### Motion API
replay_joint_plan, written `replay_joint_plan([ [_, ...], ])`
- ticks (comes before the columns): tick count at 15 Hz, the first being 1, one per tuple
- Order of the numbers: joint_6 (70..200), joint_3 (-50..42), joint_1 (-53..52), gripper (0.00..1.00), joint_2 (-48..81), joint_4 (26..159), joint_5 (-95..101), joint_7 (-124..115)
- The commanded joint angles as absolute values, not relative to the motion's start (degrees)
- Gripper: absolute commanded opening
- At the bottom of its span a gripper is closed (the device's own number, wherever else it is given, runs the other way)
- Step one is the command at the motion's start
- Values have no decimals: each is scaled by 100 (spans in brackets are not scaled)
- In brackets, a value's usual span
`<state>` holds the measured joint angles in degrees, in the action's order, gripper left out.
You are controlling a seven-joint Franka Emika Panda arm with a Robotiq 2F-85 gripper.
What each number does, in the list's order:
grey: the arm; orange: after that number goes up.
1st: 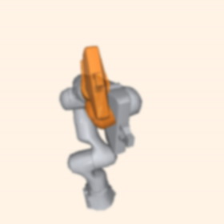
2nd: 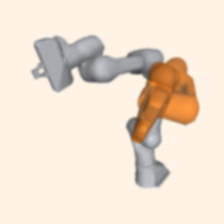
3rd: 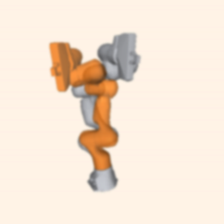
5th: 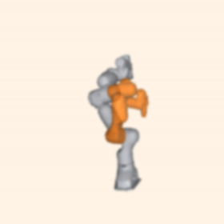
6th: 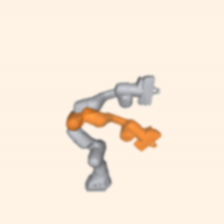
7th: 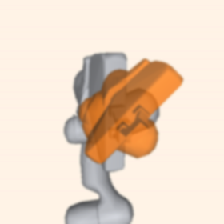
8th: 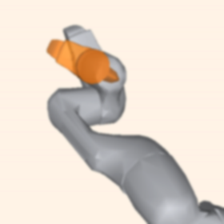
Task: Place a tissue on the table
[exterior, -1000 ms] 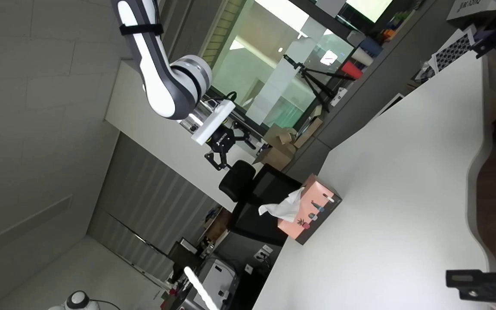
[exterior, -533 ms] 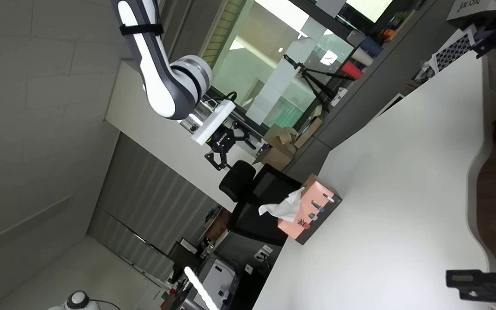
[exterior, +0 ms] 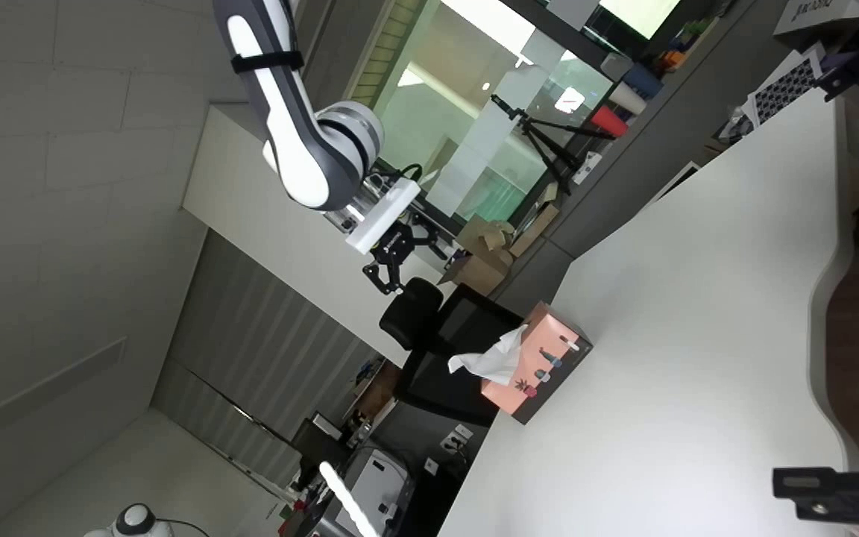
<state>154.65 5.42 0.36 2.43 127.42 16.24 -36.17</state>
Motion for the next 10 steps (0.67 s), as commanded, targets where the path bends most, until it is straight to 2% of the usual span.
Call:
replay_joint_plan([
  [1, 16132, 337, 23, 100, 779, 12505, 2545, -4228],
  [10, 17215, -363, -718, 100, 2392, 11470, 4071, -5266],
])
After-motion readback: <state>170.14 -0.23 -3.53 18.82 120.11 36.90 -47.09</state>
